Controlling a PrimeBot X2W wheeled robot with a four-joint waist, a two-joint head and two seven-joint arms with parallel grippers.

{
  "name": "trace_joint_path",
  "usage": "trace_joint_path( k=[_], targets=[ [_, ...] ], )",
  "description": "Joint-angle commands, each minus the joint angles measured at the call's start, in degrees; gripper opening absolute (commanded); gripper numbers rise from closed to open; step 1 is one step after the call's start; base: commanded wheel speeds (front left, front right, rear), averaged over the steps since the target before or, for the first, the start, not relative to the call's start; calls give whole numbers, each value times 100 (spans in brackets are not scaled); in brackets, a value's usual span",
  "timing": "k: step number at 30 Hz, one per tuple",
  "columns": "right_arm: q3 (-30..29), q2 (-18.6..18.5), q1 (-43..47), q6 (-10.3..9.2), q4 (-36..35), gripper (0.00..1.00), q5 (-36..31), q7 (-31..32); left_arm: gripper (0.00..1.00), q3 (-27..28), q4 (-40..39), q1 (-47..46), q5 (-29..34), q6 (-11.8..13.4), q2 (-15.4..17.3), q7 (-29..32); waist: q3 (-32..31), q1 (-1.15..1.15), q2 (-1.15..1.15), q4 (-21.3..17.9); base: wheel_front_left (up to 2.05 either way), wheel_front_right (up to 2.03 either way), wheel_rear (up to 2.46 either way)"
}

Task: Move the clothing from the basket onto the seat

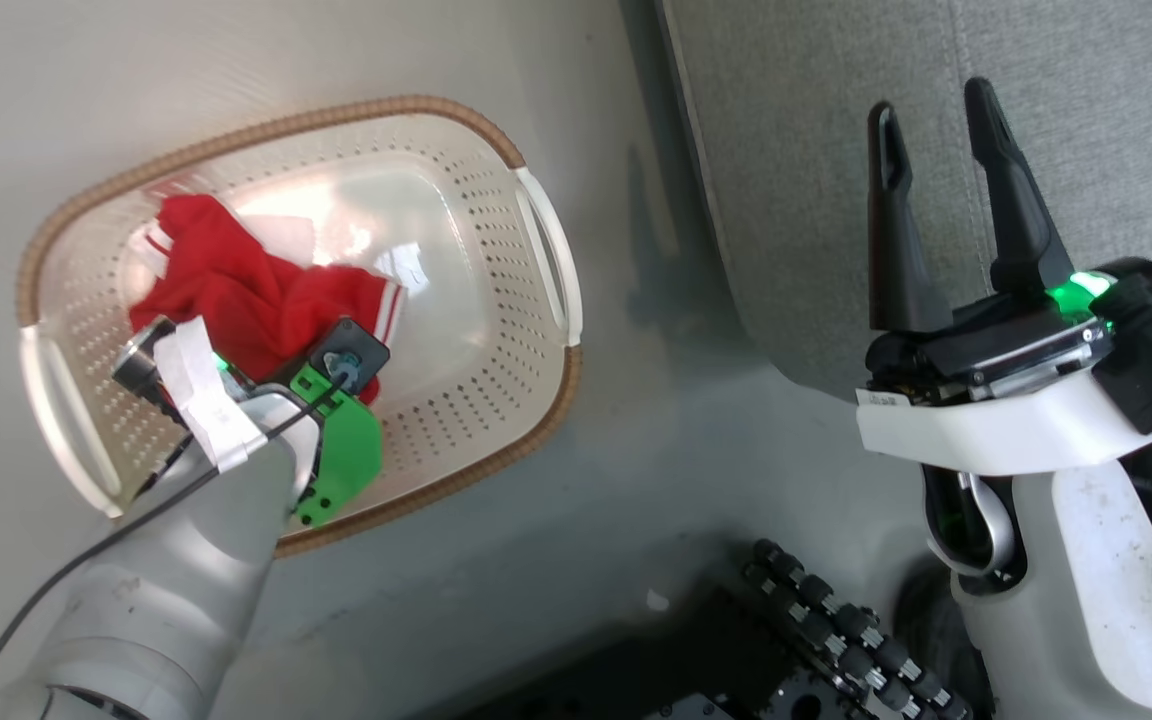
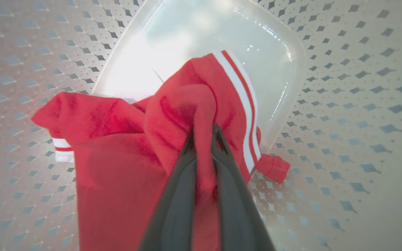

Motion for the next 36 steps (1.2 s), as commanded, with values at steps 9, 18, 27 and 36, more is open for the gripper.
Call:
trace_joint_path(
  k=[9,18,27,36],
  targets=[
    [-110,-12,467,-2,302,100,-290,36,0,285,-160,559,-606,-182,-411,-776,-1449,0,0,604,0,0,0],
    [-301,-15,1045,-2,273,100,-436,418,0,656,-1271,1252,-1284,-23,-541,-876,-2585,0,0,981,0,0,0],
    [-430,-14,1579,-2,58,100,-518,841,0,1167,-3333,2166,-1643,313,-487,-876,-3453,0,0,1302,0,0,0],
    [-387,-13,1993,-2,-100,100,-565,1166,0,1683,-5373,2799,-1712,481,-347,-869,-4085,0,0,1511,0,0,0]
  ],
)
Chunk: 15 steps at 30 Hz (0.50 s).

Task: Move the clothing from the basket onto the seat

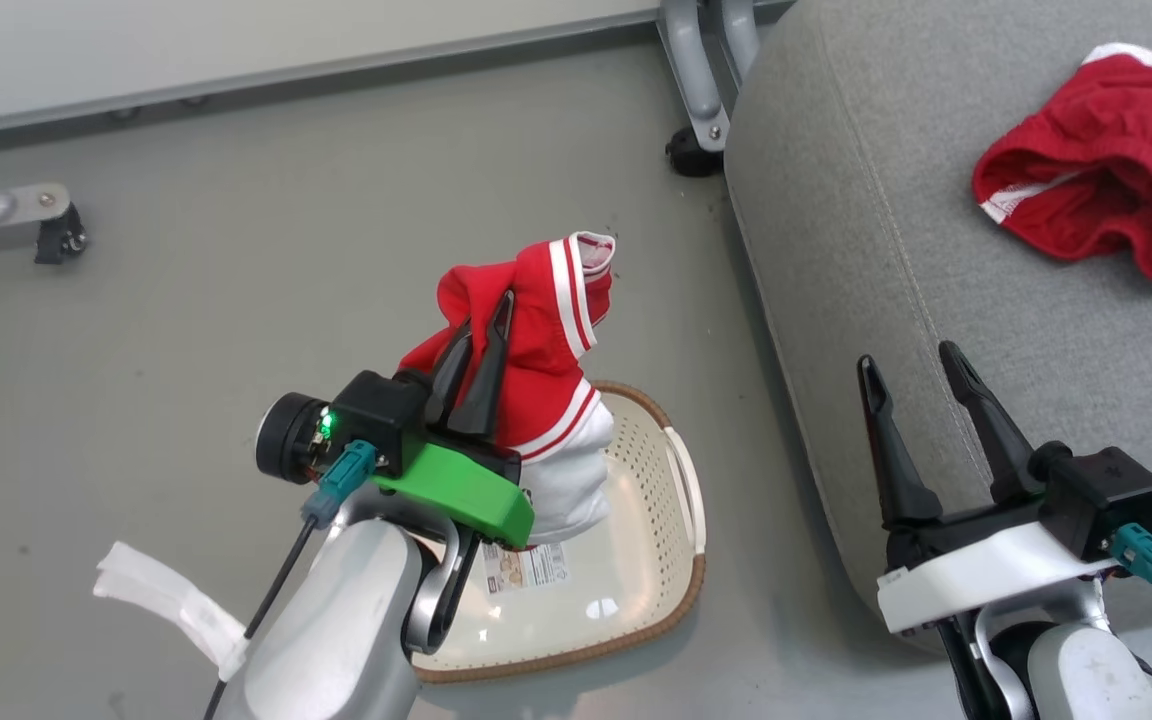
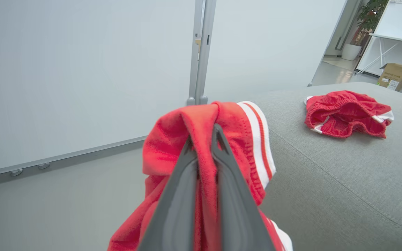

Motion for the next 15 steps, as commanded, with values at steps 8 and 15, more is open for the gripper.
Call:
trace_joint_path(
  k=[8,15],
  targets=[
    [45,-30,345,-2,-135,100,-42,244,0,284,-1278,452,76,71,155,-3,-881,1,0,348,0,0,0],
    [116,-39,596,-2,-198,100,-20,431,0,338,-1916,890,98,151,277,2,-1259,1,0,364,0,0,0]
  ],
)
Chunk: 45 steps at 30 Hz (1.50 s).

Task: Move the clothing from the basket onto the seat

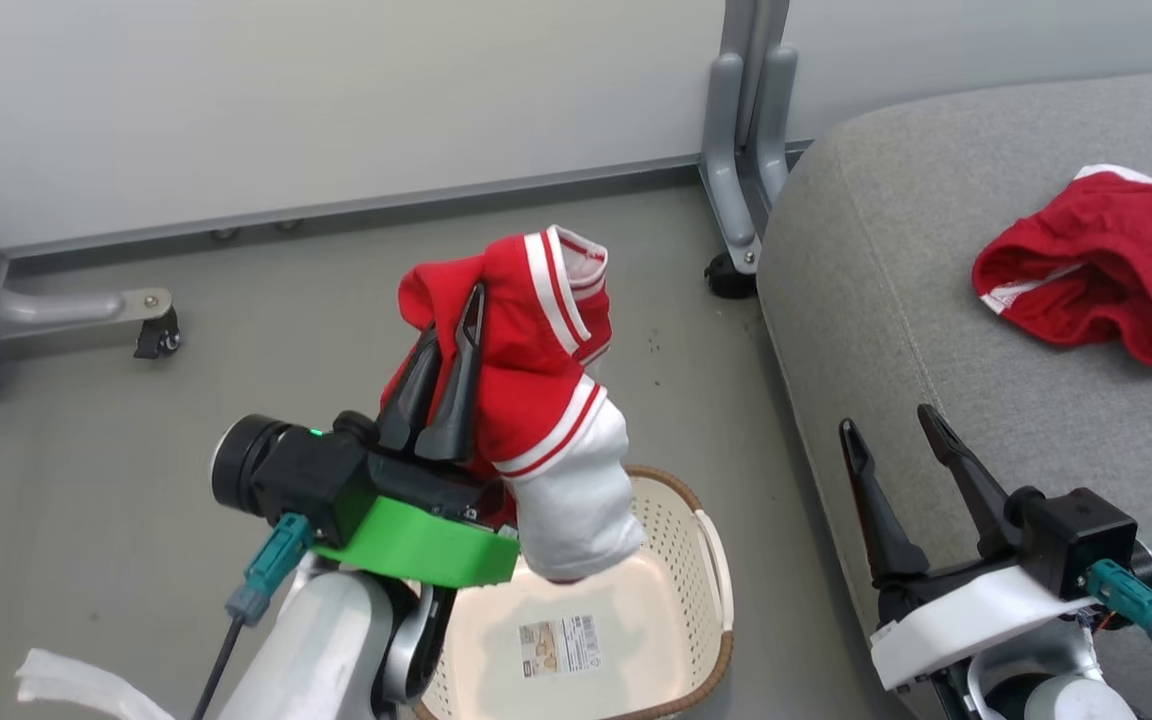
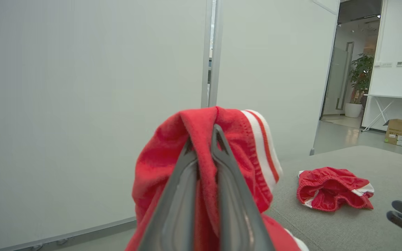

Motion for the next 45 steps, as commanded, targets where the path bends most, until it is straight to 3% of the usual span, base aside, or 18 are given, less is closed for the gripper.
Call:
trace_joint_path(
  k=[1,26,29,37,45],
  targets=[
    [8,-23,134,-2,-29,100,11,40,0,-16,-106,147,34,35,72,26,-247,1,0,59,0,0,0],
    [279,-2,301,-1,-11,100,148,187,0,-220,-642,664,-108,130,261,253,-454,1,0,3,0,0,0],
    [624,2,186,-1,-82,100,237,251,0,-216,-662,649,-94,131,277,245,-449,1,0,3,0,0,0],
    [2281,-58,-374,-1,-241,100,882,479,0,-246,-669,611,-66,156,320,248,-419,1,0,25,0,0,0],
    [3133,-69,-1254,0,505,100,1068,339,0,-341,-639,553,-65,132,291,268,-380,1,0,135,0,0,0]
  ],
)
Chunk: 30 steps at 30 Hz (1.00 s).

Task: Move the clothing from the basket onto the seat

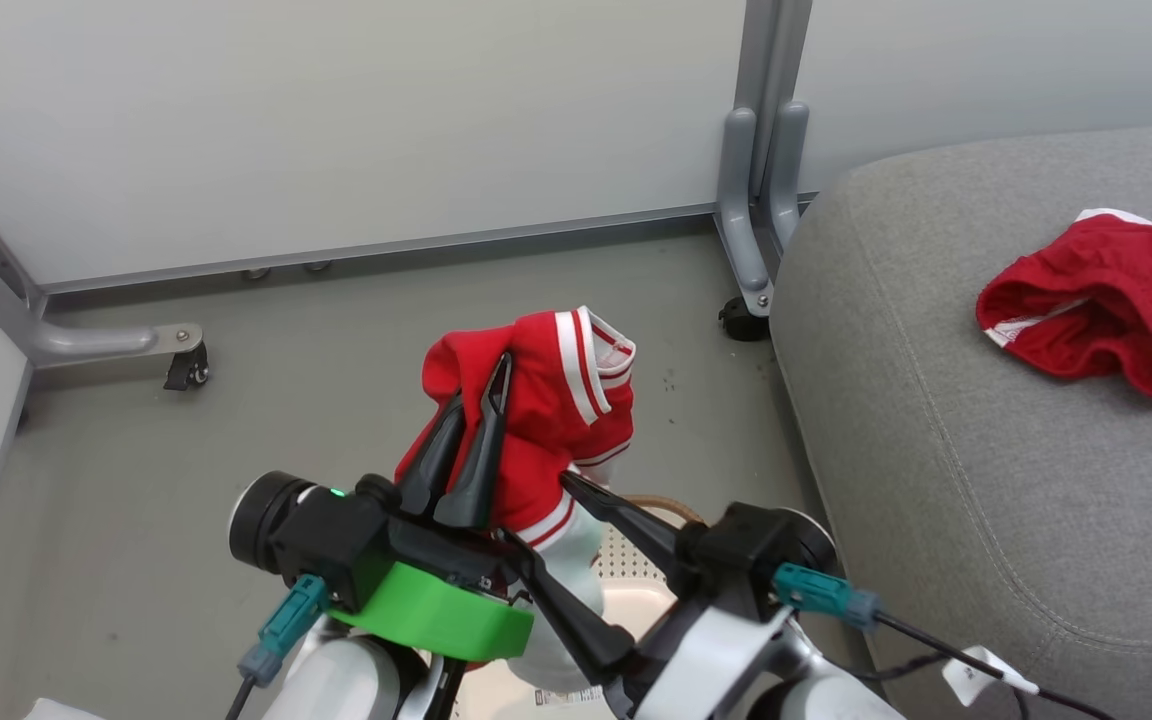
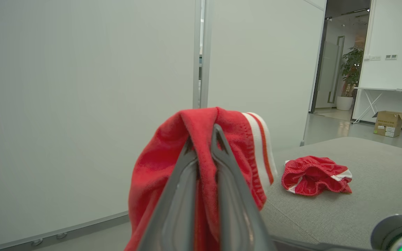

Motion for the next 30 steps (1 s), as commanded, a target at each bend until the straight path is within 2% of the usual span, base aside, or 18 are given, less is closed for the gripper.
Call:
trace_joint_path(
  k=[1,8,9,10,11,28,29,30],
  targets=[
    [70,20,-178,2,162,100,-21,-67,0,-14,3,-56,23,3,-7,4,12,0,0,30,0,0,0],
    [304,61,-755,1,1077,100,68,-318,0,-157,-37,-90,47,-47,-42,51,44,0,0,118,0,0,0],
    [350,67,-820,1,1197,38,108,-335,0,-172,-41,-94,46,-41,-43,47,47,0,0,125,0,0,0],
    [365,71,-870,1,1273,13,134,-365,0,-181,-42,-99,41,-44,-43,45,49,0,0,128,0,0,0],
    [389,74,-931,1,1366,0,174,-391,0,-193,-45,-104,34,-46,-43,47,52,0,0,133,0,0,0],
    [570,82,-1245,1,1814,0,553,-657,0,-262,-46,-91,-1,19,19,77,42,0,0,148,0,0,0],
    [566,82,-1252,1,1819,0,549,-667,6,-264,-35,-91,14,40,26,101,45,0,0,154,0,0,0],
    [557,82,-1265,1,1829,0,554,-676,94,-268,-29,-96,51,69,34,107,49,0,0,160,0,0,0]
  ],
)
